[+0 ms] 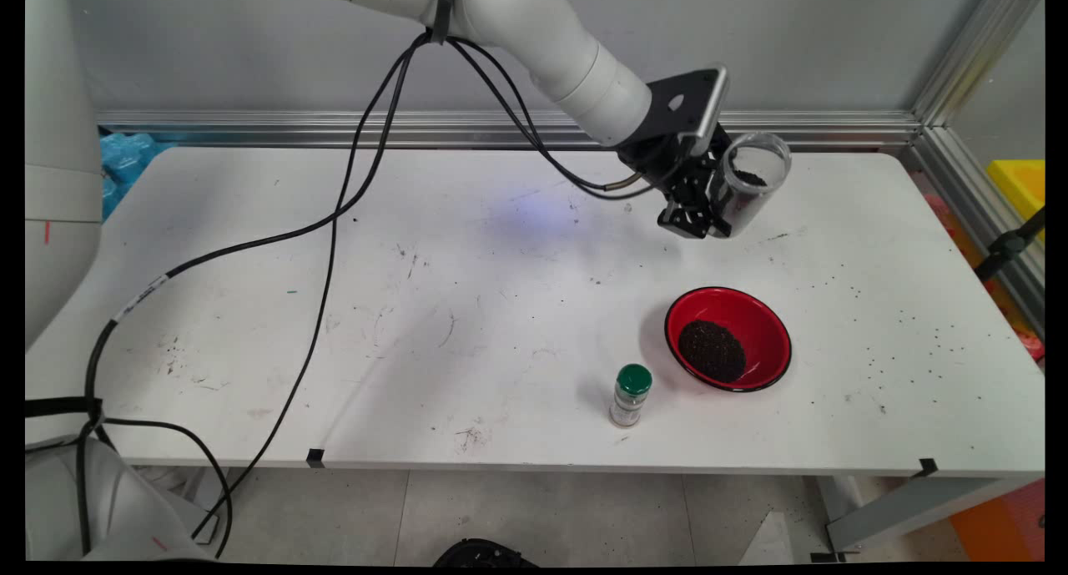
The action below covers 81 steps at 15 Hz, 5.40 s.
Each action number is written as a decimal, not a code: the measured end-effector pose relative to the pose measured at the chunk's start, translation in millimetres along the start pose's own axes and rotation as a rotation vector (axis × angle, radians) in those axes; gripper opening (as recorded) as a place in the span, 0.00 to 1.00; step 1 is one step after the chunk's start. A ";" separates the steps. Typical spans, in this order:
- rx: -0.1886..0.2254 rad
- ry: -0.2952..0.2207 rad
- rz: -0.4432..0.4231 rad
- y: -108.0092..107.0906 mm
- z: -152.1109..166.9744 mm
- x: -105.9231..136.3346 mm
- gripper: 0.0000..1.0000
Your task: Pour the black seasoning powder in the red bowl
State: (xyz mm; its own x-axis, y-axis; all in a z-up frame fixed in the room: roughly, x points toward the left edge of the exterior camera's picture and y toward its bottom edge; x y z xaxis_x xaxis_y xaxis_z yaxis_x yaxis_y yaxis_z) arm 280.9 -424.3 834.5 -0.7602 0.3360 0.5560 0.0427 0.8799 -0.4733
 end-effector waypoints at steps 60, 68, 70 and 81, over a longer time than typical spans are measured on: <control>0.257 -0.214 1.021 57.7 74.6 21.5 0.00; 0.291 -0.216 1.145 62.4 78.9 22.4 0.00; 0.298 -0.215 1.166 63.3 79.8 22.8 0.00; 0.352 -0.224 1.317 67.3 81.0 23.8 0.00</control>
State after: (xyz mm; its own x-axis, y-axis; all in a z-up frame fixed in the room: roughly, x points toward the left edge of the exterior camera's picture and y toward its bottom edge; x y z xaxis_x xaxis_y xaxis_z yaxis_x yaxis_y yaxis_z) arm 213.2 -384.4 760.6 -0.3758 0.7557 -0.5364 0.6652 -0.1830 -0.7239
